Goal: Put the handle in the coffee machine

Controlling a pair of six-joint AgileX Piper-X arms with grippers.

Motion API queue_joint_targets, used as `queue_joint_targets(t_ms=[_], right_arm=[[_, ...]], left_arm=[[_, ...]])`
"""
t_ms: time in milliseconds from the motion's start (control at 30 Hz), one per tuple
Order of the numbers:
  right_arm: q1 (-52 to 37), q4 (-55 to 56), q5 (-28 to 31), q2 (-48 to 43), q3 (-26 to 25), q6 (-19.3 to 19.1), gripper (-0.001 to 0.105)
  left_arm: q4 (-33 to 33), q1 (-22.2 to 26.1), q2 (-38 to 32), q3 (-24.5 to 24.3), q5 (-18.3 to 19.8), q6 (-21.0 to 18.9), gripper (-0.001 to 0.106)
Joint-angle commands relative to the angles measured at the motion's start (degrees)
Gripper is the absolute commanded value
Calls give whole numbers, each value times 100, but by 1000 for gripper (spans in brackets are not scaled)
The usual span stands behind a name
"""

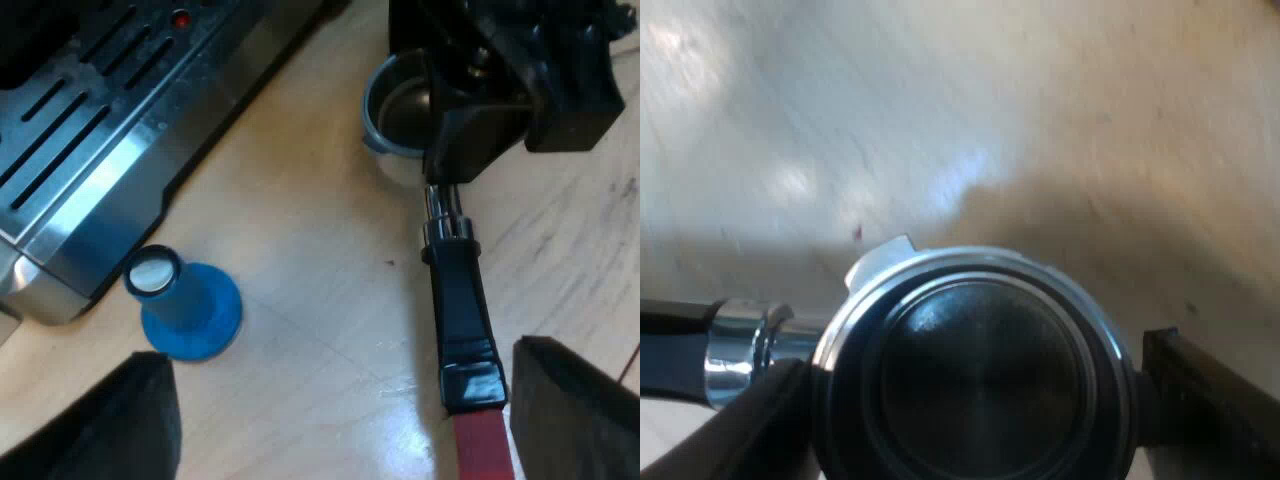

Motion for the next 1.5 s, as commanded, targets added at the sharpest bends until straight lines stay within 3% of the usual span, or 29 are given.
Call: queue_joint_targets(t_ms=[33,333,400,500,667,1000,1500], right_arm=[[-12,177,46,-232,-29,21,0],[-12,442,432,-511,-29,157,0],[-12,464,432,-617,-29,157,0],[-12,537,521,-680,-29,321,0],[-12,768,531,-745,-73,514,0],[-12,1310,531,-756,-787,698,0],[-12,1634,520,-756,-1476,808,0]], left_arm=[[-62,-28,-16,-11,99,38,70],[-62,-28,-16,-11,426,52,71],[-62,-28,-16,-11,618,77,79],[-62,-28,-16,-11,617,77,84],[-62,-28,-16,-11,617,77,84],[-62,-28,-16,-11,638,627,83],[-62,-28,-16,109,638,667,83]])
